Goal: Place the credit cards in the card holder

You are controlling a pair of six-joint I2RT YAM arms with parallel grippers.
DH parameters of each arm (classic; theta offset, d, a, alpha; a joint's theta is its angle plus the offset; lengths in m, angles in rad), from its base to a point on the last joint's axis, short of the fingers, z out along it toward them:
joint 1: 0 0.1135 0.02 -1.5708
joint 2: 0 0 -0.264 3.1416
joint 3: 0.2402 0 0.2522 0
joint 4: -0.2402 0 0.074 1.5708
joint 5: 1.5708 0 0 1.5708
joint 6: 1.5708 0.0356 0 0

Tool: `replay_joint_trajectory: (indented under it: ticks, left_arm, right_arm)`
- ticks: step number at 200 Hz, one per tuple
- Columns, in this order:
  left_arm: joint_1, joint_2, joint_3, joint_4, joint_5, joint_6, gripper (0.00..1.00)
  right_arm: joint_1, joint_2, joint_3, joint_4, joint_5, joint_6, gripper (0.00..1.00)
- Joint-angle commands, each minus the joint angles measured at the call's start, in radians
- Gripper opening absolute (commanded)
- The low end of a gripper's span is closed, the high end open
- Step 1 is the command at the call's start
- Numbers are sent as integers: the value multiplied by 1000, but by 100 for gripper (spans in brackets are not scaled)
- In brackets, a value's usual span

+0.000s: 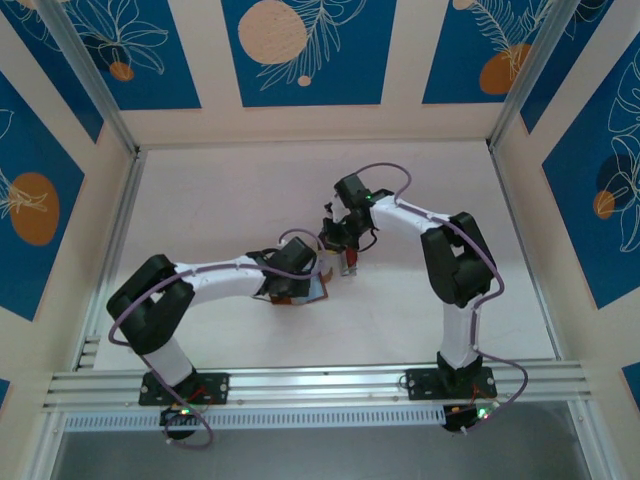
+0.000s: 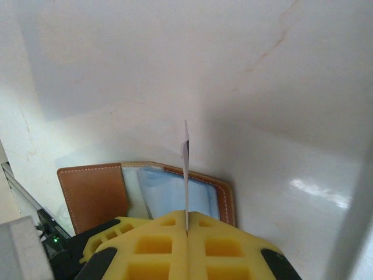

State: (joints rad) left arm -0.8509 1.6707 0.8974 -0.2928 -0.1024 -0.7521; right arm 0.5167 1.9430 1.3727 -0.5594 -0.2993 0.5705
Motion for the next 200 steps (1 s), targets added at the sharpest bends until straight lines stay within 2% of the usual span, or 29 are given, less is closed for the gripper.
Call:
replay_joint_trajectory:
  ticks: [1,46,130,200]
  left_arm:
    - [-11,47,-45,5,89,-26,0]
    - [-11,54,-40,11,89,-20,0]
    - [-11,57,-41,10,82,-18,0]
    - [-11,58,-41,15,82,-19,0]
  right_arm:
    - [8,-36,13,-48,-14,-17,0]
    - [28,-40,-4,-43,-21,-10,0]
    - [37,-36,-55,-68,64,0,0]
    - [65,-10,-72,-60,54,22,0]
